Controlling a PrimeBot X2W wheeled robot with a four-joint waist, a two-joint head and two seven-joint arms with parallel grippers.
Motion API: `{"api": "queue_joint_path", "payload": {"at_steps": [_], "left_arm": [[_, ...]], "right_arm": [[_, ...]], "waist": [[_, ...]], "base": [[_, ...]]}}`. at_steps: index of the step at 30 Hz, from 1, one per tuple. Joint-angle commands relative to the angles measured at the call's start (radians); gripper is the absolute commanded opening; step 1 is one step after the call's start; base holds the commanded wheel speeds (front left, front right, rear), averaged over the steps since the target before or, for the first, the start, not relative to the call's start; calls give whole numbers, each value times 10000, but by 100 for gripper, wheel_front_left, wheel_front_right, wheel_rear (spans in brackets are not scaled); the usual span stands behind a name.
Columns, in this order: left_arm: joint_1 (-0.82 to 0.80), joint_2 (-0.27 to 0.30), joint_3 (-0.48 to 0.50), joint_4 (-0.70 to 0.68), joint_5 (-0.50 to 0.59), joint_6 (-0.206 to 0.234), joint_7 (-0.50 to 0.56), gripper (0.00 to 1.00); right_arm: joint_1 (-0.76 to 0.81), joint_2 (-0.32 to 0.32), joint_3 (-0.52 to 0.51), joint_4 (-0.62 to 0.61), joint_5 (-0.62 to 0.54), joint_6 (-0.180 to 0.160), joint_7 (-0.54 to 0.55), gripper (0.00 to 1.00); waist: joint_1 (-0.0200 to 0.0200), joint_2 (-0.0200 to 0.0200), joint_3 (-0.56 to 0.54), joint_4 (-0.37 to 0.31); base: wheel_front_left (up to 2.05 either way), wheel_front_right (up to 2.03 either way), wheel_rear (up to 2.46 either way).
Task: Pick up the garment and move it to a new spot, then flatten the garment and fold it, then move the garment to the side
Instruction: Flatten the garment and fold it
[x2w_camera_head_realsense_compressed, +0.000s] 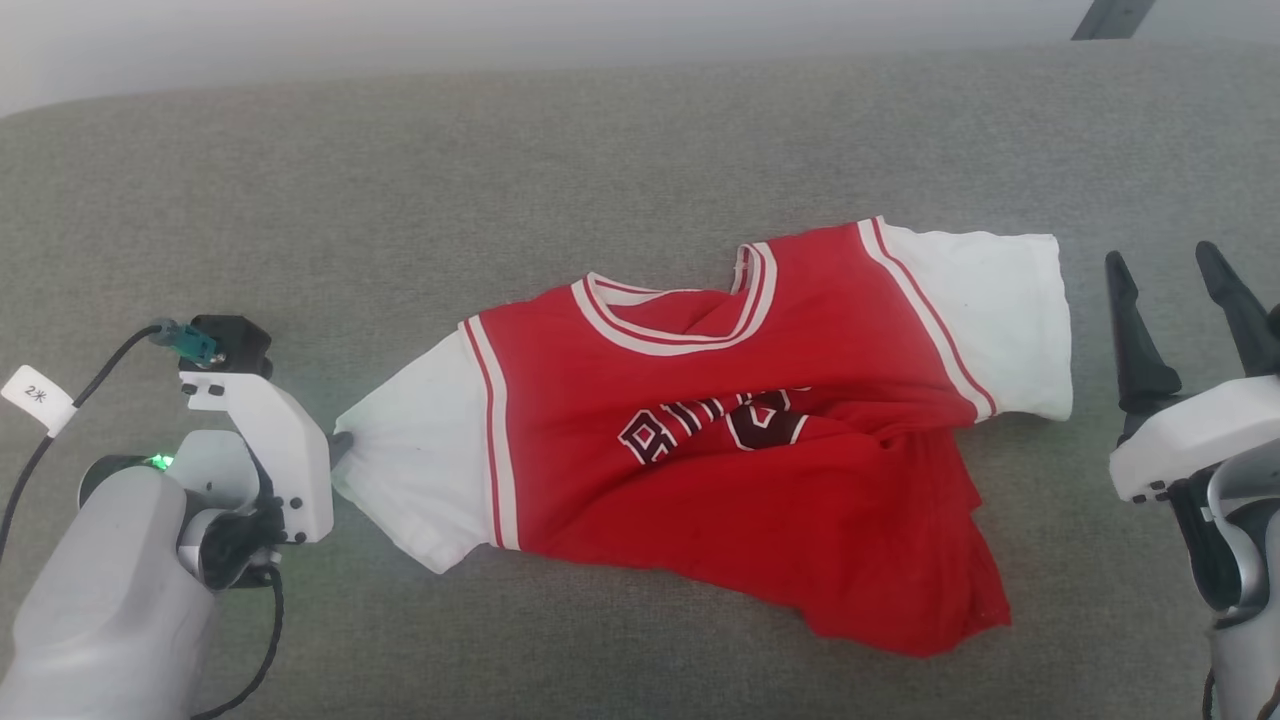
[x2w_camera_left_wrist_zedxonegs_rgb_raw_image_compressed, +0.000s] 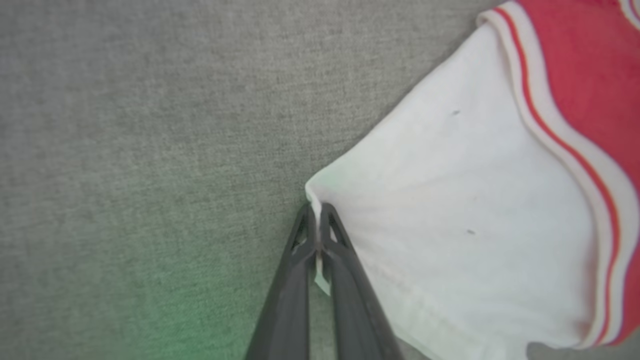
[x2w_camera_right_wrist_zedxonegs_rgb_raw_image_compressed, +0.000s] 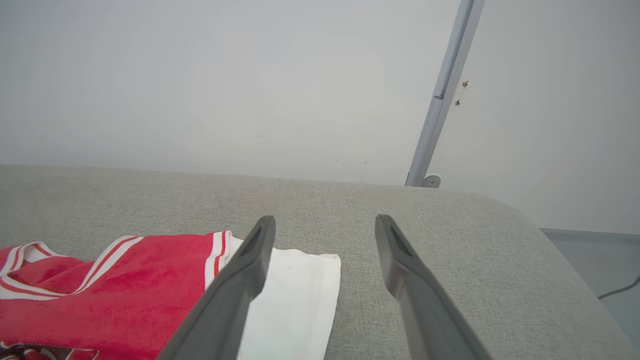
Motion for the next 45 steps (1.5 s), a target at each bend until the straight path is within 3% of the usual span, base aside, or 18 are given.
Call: {"api": "queue_joint_path", "payload": {"at_steps": [1, 8, 18, 26, 31, 38, 39, 40, 45], "left_arm": [[491, -81, -248, 401, 61, 9, 159, 0], [351, 22, -368, 315, 85, -6, 42, 0], [-74, -98, -725, -44, 49, -48, -126, 0], [-421, -295, -1086, -381, -5, -59, -237, 0], [-556, -383, -1253, -468, -59, -57, -320, 0], [-622, -385, -1393, -474, -182, -58, -381, 0], [-630, -396, -1402, -468, -214, -59, -390, 0], [-639, -407, -1395, -453, -261, -59, -407, 0], [-779, -364, -1127, -394, -380, 201, -542, 0]], "right_arm": [[-105, -57, 5, 141, 115, -14, 59, 100], [-763, -393, 295, 1030, 667, -13, 736, 100], [-2756, -1372, 1343, 3352, 1984, -8, 3246, 100], [-4227, -2071, 1815, 5181, 2542, -11, 4328, 100], [-4867, -2225, 1823, 6326, 2647, -13, 4944, 100], [-5132, -2125, 2002, 7642, 3137, -7, 6838, 100], [-5137, -2089, 2052, 7712, 3190, -7, 7088, 37], [-5143, -2096, 2118, 7731, 3248, -7, 7264, 0], [-5133, -2208, 2115, 7492, 3450, -8, 7342, 0]], "waist": [[-1, -1, 12, 61], [-1, -1, 129, 238], [-1, -1, 523, 683], [-1, -1, 960, 1128], [-1, -1, 1147, 1351], [-1, -1, 1251, 1524], [-1, -1, 1253, 1541], [-1, -1, 1255, 1555], [-1, -1, 1086, 1527]], "base": [[0, 0, 0], [0, 0, 0], [0, 0, 0], [0, 0, 0], [0, 0, 0], [0, 0, 0], [0, 0, 0], [0, 0, 0], [0, 0, 0]]}}
